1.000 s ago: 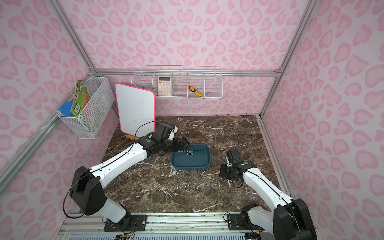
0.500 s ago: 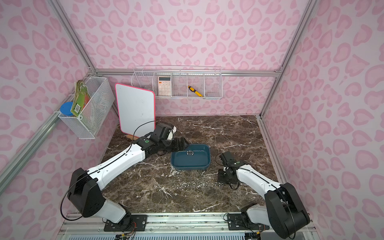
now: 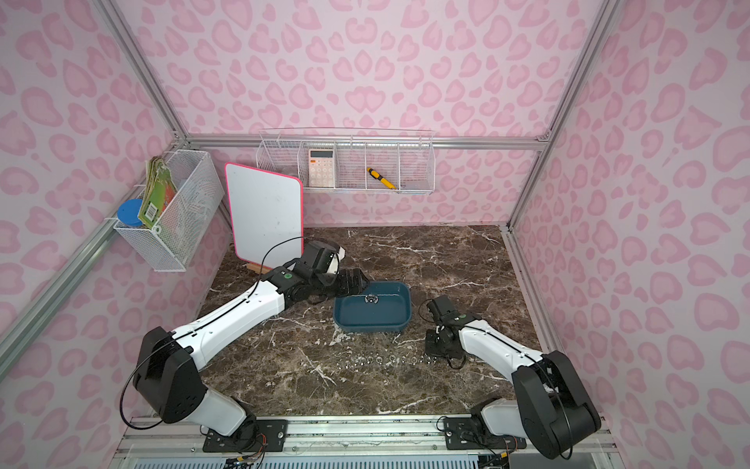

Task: Take out the wing nut from the storage box
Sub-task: Place the wing nut at the center of the board, then pick up the wing nut from the storage box.

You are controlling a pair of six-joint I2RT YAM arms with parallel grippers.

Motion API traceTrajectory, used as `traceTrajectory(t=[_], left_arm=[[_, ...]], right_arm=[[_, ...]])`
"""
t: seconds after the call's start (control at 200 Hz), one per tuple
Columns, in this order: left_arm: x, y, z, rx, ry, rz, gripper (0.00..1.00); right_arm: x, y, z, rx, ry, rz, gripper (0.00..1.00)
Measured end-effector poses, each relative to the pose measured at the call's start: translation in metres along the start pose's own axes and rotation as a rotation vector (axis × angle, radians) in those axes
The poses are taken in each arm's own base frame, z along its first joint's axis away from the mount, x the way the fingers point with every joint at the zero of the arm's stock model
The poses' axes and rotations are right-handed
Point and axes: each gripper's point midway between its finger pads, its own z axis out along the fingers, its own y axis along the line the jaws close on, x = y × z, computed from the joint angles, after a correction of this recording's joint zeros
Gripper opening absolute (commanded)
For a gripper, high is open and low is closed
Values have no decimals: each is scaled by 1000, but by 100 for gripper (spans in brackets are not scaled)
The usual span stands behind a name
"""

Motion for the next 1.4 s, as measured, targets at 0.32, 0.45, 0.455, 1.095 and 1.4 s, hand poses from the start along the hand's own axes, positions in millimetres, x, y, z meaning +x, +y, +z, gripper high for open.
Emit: traceTrajectory(t=[0.32, 0.45, 0.455, 1.095, 1.4], left_arm=[[-1, 2, 0, -6, -1, -4, 98], [-4, 10, -4, -31, -9, -20, 98], [-5, 11, -4, -35, -11, -22, 98], [0, 68, -61, -199, -61, -110, 98], [11, 76, -81, -223, -83, -99, 98]], right_arm=[[-24, 17, -28, -50, -87, -8, 43], [-45, 39, -53, -107, -173, -40, 54], [-46, 41, -54, -109, -176, -42, 54], [-122, 200, -49, -242, -307, -311, 52], [-137, 211, 6, -196, -260, -351, 40]])
